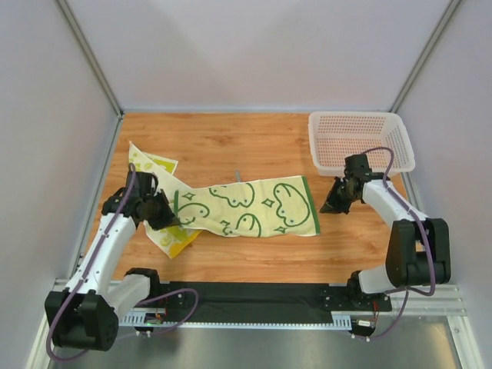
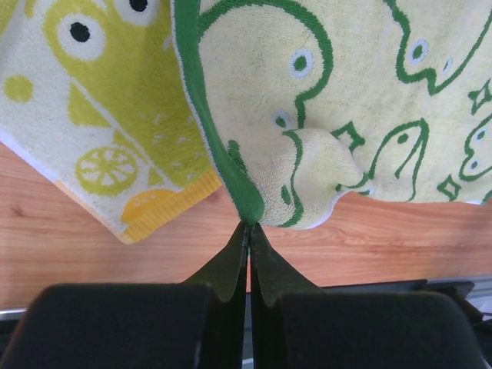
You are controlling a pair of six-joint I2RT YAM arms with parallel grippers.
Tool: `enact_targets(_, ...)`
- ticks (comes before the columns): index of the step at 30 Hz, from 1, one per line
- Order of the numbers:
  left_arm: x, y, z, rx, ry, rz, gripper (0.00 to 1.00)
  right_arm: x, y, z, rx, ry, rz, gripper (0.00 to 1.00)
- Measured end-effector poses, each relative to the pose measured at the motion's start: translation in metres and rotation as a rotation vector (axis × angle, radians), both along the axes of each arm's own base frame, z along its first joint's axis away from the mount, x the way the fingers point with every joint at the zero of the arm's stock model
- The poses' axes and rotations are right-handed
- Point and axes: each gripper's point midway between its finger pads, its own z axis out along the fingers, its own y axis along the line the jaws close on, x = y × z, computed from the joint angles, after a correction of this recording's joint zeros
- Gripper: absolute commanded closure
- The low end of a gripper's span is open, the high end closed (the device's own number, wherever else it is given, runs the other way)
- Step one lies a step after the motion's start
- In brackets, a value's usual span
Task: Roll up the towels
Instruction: Flatten the towel
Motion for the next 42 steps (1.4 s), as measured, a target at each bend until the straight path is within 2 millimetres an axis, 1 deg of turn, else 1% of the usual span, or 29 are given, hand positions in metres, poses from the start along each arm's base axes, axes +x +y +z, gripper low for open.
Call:
enact_targets(4, 0.001, -0.001, -0.009, -0.062, 0.017, 0.04, 1.0, 0.016, 0.004, 0.015, 0.056, -0.054, 0.008, 0.99)
enact_targets(6, -0.001, -0.001, -0.011, -0.08, 0.028, 0.05, 1.0, 0.02, 0.006, 0.019, 0.063, -0.074, 0.015, 0.88)
enact_targets(7, -0.001, -0.002, -0.011, -0.087, 0.028, 0.052, 1.0, 0.018, 0.006, 0.018, 0.06, -0.07, 0.015, 0.79)
enact_targets(8, 0.0, -0.002, -0.009, -0.091, 0.023, 0.056, 1.0, 0.017, 0.005, 0.017, 0.054, -0.069, 0.013, 0.65)
enact_targets(10, -0.001, -0.003, -0.005, -0.096, 0.003, 0.06, 0.99, 0.008, 0.0, 0.013, 0.034, -0.063, -0.001, 0.57)
enact_targets(11, -0.001, -0.002, -0.003, -0.096, -0.011, 0.063, 0.99, 0.001, -0.001, 0.01, 0.023, -0.058, -0.005, 0.49)
enact_targets(13, -0.001, -0.002, 0.002, -0.097, -0.037, 0.064, 0.99, -0.012, -0.002, 0.003, 0.001, -0.046, -0.011, 0.47)
enact_targets(15, -0.001, -0.003, 0.004, -0.1, -0.044, 0.066, 0.99, -0.026, 0.002, -0.006, -0.015, -0.017, -0.002, 0.5)
enact_targets(16, -0.001, -0.003, 0.004, -0.1, -0.044, 0.067, 0.99, -0.029, 0.004, -0.01, -0.015, -0.005, 0.004, 0.53)
enact_targets(18, -0.001, -0.003, 0.004, -0.101, -0.043, 0.068, 0.99, -0.037, 0.006, -0.021, -0.016, 0.031, 0.007, 0.56)
enact_targets(22, -0.002, -0.003, 0.004, -0.1, -0.042, 0.068, 0.99, -0.051, 0.003, -0.041, -0.024, 0.09, -0.015, 0.57)
enact_targets(24, -0.002, -0.003, 0.004, -0.1, -0.042, 0.068, 0.99, -0.052, 0.005, -0.042, -0.015, 0.092, -0.027, 0.59)
enact_targets(26, -0.002, -0.003, 0.003, -0.101, -0.041, 0.068, 0.99, -0.051, 0.005, -0.042, -0.011, 0.088, -0.033, 0.63)
enact_targets(29, -0.003, -0.003, 0.0, -0.101, -0.037, 0.069, 0.99, -0.048, 0.006, -0.044, -0.007, 0.08, -0.039, 0.76)
enact_targets(30, -0.004, -0.003, -0.001, -0.101, -0.035, 0.07, 0.99, -0.047, 0.007, -0.045, -0.004, 0.083, -0.039, 0.88)
enact_targets(32, -0.004, -0.003, -0.003, -0.101, -0.032, 0.07, 1.0, -0.045, 0.01, -0.046, 0.003, 0.083, -0.034, 0.99)
enact_targets(36, -0.003, -0.003, -0.003, -0.102, -0.036, 0.069, 1.0, -0.043, 0.015, -0.045, 0.015, 0.071, -0.018, 1.0)
enact_targets(38, -0.004, -0.003, -0.003, -0.102, -0.035, 0.069, 1.0, -0.044, 0.014, -0.041, 0.014, 0.062, -0.017, 1.0)
enact_targets(39, -0.004, -0.003, -0.001, -0.103, -0.034, 0.067, 1.0, -0.044, 0.013, -0.036, 0.014, 0.05, -0.019, 1.0)
enact_targets(41, -0.005, -0.003, 0.002, -0.105, -0.034, 0.065, 1.0, -0.042, 0.009, -0.018, 0.012, 0.001, -0.033, 1.0)
enact_targets(42, -0.004, -0.004, 0.005, -0.106, -0.039, 0.063, 1.0, -0.039, 0.005, -0.003, 0.01, -0.045, -0.045, 1.0)
